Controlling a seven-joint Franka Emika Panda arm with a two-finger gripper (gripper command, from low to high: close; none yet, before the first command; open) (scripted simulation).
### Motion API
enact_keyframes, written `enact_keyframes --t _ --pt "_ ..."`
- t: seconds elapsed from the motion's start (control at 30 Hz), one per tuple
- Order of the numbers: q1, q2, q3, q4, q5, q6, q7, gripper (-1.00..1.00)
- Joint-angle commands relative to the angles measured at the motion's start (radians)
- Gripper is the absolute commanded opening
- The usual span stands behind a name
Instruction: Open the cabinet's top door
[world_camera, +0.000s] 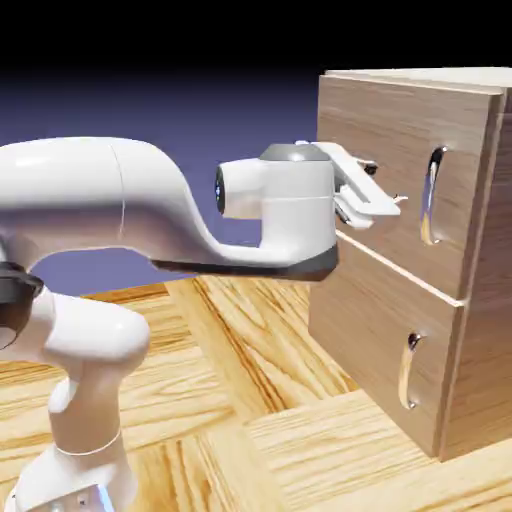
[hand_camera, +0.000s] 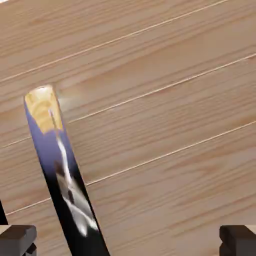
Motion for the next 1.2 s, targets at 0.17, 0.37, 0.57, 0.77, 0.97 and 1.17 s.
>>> enact_keyframes --t 0.17,0.37,0.57,0.77,0.97,1.17 --pt "0.073 -0.029 -0.083 0.038 -0.218 -0.01 -0.077 0.0" --pt "0.254 0.027 -0.194 0.171 -0.235 -0.032 -0.067 0.0" --pt "0.147 0.073 -0.119 0.104 -0.235 -0.065 0.005 -1.0" --pt "-0.07 0.155 0.052 0.004 -0.235 -0.101 0.15 -1.0" --pt "-0.288 0.216 0.241 -0.064 -0.24 -0.112 0.291 -1.0" --pt "-0.505 0.207 0.437 -0.151 -0.16 -0.127 0.321 -1.0"
